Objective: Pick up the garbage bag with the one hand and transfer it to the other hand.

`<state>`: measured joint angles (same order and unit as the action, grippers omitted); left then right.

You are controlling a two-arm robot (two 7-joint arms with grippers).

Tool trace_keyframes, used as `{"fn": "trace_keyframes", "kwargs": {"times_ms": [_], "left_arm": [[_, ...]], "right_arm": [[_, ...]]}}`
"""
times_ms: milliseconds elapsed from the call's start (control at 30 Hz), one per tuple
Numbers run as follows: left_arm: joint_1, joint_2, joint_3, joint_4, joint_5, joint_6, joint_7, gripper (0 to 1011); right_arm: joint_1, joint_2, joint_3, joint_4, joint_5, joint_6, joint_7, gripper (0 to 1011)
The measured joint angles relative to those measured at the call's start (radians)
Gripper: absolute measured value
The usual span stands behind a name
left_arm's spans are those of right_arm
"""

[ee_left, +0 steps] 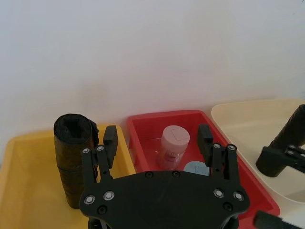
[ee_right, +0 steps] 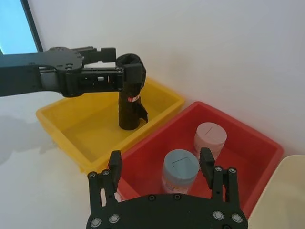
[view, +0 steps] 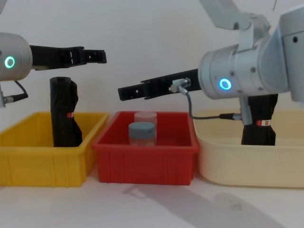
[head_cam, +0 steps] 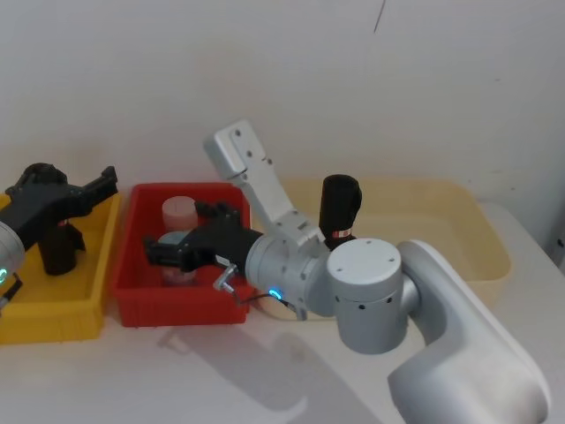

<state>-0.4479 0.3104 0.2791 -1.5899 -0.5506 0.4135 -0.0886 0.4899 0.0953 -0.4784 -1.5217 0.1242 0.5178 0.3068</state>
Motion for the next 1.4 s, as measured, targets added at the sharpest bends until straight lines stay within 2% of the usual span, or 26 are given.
{"fn": "trace_keyframes", "kwargs": {"times_ms": [467,1400], "left_arm": [[0.000,0.000,0.000,0.000,0.000,0.000,0.000,1001],[0.000,0.000,0.000,0.000,0.000,0.000,0.000,1001]], "right_arm": [[0.034,-0.047,-0.005,0.108,-0.023,-0.008,-0.023,1000],[0.071,-0.103,0.014,0.255,-0.051,-0.011,-0.060,1000]]}}
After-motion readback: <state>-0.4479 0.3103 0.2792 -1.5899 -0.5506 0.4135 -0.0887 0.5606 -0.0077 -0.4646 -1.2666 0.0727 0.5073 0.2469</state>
